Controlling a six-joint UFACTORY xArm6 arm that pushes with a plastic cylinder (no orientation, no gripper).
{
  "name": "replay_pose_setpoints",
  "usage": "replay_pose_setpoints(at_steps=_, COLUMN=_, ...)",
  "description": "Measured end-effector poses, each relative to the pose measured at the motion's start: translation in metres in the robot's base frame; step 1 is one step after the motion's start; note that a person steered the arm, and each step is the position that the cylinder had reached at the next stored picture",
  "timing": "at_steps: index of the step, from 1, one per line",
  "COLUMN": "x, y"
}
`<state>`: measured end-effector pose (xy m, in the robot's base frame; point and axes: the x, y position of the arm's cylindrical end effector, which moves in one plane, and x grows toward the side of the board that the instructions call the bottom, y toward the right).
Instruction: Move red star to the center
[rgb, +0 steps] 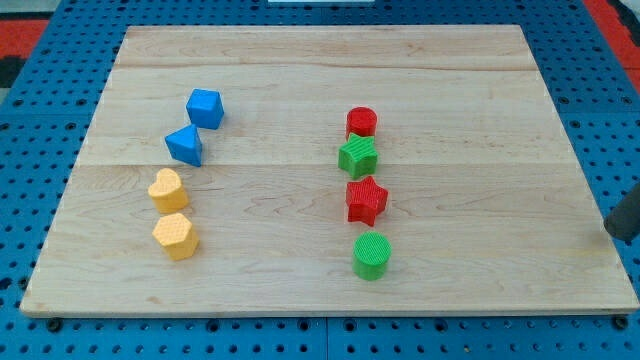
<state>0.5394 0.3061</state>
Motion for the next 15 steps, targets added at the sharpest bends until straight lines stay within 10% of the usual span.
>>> replay_pose_setpoints(at_steps=2, x=0.000, y=0.007)
replay_pose_setpoints(at_steps=9, x=-0.008, y=-0.274)
replay_pose_setpoints(at_steps=15, x=-0.134, y=-0.413)
